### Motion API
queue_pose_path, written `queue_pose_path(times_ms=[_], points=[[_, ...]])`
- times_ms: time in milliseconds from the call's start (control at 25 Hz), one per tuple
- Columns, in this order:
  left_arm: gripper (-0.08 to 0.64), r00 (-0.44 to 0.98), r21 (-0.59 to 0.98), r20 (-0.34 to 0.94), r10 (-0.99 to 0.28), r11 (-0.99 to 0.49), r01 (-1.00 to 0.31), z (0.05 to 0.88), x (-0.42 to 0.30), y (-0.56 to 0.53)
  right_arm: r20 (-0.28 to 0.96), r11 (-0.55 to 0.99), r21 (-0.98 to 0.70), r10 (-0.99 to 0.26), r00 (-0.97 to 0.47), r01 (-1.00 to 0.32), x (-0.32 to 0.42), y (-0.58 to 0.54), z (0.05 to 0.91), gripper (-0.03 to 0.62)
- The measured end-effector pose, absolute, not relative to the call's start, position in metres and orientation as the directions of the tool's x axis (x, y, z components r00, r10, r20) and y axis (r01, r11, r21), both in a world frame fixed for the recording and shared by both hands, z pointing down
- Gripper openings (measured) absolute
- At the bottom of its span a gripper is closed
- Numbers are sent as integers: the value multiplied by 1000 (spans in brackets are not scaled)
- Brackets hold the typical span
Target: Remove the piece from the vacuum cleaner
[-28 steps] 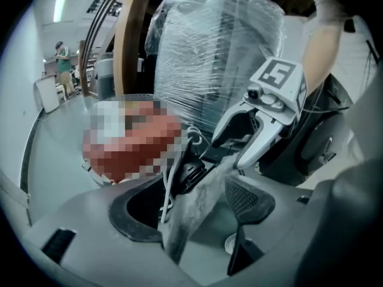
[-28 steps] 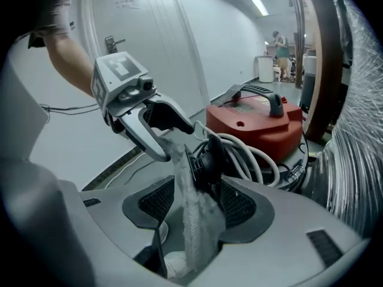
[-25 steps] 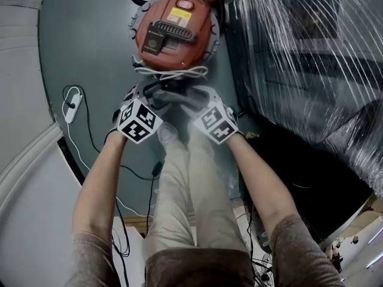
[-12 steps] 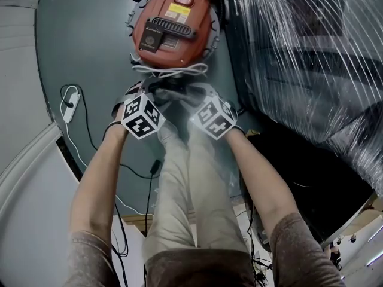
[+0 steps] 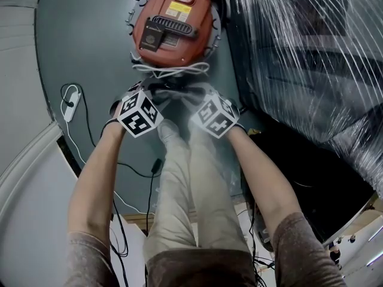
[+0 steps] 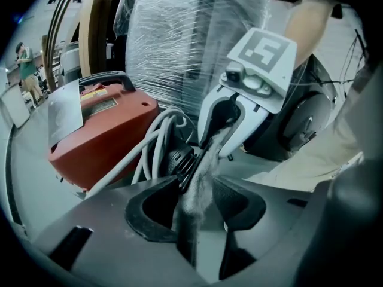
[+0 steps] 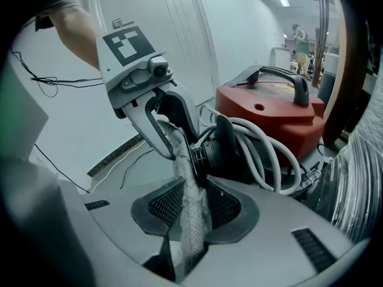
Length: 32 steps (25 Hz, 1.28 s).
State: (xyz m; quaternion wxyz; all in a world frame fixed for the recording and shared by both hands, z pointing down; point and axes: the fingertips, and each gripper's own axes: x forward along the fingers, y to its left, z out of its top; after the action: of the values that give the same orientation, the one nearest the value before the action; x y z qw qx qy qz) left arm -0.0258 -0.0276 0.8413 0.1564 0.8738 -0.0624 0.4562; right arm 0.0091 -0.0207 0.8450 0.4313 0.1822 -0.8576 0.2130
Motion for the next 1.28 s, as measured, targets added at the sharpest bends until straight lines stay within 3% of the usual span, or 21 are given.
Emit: queue_pose_path(times_ms=[440,1280], points=[[128,573,229,819,29,-932,-280,841,-28,-22,811,819,-233,-134,-570,-525,10,-16,844,57],[84,534,172,842,-75,-901,-398,838,-31,-17,799,760,-275,-161,-580,-589,10,-5,844,51]])
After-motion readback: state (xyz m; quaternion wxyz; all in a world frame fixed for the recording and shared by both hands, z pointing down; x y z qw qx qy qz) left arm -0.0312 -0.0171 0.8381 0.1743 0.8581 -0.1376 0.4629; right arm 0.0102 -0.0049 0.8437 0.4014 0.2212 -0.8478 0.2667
